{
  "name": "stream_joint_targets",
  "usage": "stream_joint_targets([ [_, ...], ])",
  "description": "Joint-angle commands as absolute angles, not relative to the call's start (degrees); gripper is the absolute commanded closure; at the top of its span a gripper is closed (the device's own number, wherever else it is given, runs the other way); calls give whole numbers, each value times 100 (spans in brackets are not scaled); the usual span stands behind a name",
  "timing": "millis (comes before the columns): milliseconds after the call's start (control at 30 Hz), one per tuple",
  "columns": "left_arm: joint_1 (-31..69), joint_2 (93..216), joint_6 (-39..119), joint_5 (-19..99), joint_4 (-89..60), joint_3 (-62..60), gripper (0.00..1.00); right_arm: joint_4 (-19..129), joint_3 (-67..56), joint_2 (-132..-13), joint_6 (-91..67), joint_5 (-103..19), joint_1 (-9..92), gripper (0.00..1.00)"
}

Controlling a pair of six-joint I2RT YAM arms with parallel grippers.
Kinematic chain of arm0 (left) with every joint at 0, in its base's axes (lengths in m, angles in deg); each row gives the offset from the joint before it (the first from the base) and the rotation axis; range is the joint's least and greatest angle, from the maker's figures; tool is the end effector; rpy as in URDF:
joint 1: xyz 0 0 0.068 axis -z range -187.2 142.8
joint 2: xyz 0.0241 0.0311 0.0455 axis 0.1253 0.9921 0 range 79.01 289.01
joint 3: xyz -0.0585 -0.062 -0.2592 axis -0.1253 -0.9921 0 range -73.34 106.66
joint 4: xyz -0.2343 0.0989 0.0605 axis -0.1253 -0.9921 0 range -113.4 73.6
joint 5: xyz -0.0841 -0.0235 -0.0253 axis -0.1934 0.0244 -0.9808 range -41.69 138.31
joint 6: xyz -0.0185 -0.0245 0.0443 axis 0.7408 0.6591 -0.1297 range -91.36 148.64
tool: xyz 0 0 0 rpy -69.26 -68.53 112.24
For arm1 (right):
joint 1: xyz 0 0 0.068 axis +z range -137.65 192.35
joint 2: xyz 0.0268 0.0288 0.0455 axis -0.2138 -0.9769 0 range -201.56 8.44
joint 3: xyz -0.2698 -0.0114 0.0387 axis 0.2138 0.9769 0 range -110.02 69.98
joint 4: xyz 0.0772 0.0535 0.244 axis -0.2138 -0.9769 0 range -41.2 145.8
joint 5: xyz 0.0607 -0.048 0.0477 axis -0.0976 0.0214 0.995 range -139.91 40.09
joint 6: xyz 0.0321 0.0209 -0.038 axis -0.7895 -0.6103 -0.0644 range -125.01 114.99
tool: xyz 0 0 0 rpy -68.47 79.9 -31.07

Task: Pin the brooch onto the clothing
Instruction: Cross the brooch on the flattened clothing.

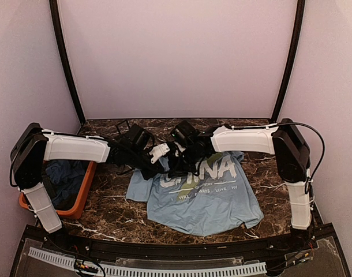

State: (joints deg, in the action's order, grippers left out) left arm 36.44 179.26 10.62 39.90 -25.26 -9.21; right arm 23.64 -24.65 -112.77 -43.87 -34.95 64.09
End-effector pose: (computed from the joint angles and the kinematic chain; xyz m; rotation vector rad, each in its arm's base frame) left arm 0.2695 -0.2644 0.2003 1.2807 2.0049 -0.3888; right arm 0.2770 0.3661 0.1907 -0.4202 2.7951 0.8225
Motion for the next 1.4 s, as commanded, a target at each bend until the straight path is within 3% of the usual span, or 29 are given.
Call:
stream_joint_targets([
  [0,3665,17824,1035,4100,-2720,-848,99,2685,-2693,-11205,-4098,-3189,6600,100],
  [1033,3666,18025,1137,4471,-2948,-696,98,3075,-2065,-10430,-3138,-2395,6741,100],
  [1367,3673,17782,869,3109,-3473,-506,56,2935,-1801,-10195,-2456,-1471,6275,100],
])
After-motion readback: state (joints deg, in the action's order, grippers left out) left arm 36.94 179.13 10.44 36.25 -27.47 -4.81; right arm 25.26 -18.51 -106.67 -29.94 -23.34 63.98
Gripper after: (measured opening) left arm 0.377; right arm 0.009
